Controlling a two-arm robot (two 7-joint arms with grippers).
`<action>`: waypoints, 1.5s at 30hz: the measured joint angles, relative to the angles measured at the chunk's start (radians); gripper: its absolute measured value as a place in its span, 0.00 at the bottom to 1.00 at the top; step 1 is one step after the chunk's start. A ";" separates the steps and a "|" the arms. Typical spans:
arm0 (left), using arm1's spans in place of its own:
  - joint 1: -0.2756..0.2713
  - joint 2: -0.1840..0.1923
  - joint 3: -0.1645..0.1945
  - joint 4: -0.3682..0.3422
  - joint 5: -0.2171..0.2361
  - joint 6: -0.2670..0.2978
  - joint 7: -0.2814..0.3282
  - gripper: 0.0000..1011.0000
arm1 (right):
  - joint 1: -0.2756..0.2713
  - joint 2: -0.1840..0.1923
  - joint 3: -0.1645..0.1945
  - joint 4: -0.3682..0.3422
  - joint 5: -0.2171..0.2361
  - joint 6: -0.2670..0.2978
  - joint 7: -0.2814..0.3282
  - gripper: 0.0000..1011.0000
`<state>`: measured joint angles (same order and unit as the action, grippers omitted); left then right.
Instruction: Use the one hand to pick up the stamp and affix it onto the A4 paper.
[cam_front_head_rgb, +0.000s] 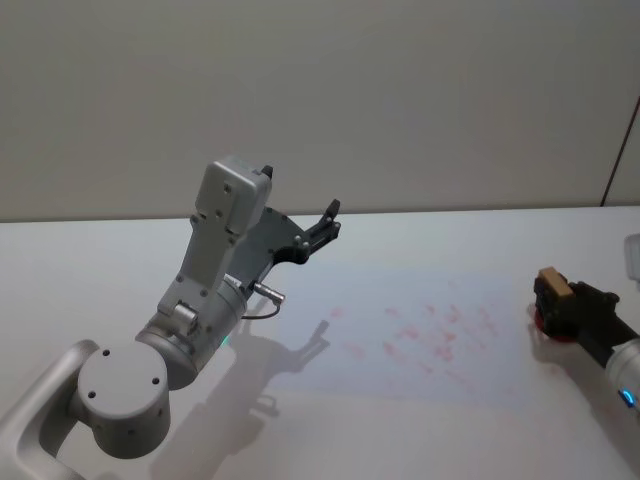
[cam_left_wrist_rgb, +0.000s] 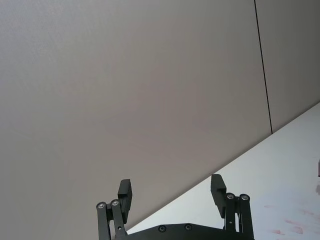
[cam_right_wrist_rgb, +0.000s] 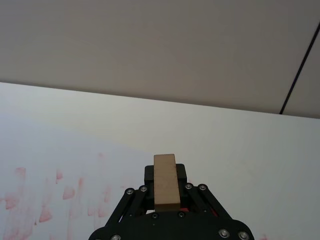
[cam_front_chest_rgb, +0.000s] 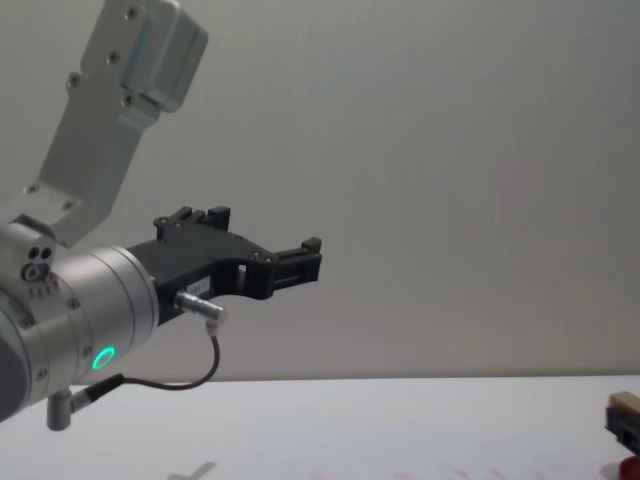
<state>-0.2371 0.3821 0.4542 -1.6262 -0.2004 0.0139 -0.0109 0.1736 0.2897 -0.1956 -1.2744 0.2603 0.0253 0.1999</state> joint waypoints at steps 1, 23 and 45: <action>0.000 0.000 0.000 0.000 0.000 0.000 0.000 0.99 | 0.004 -0.002 -0.001 0.001 0.000 -0.001 0.002 0.22; 0.000 0.000 0.000 0.000 0.000 0.000 0.000 0.99 | 0.117 -0.093 -0.075 0.162 -0.069 -0.024 0.038 0.22; 0.000 0.000 0.000 0.000 0.000 0.000 0.000 0.99 | 0.137 -0.109 -0.088 0.225 -0.099 -0.032 0.042 0.22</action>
<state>-0.2371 0.3821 0.4543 -1.6262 -0.2004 0.0138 -0.0109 0.3111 0.1806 -0.2834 -1.0491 0.1613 -0.0068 0.2414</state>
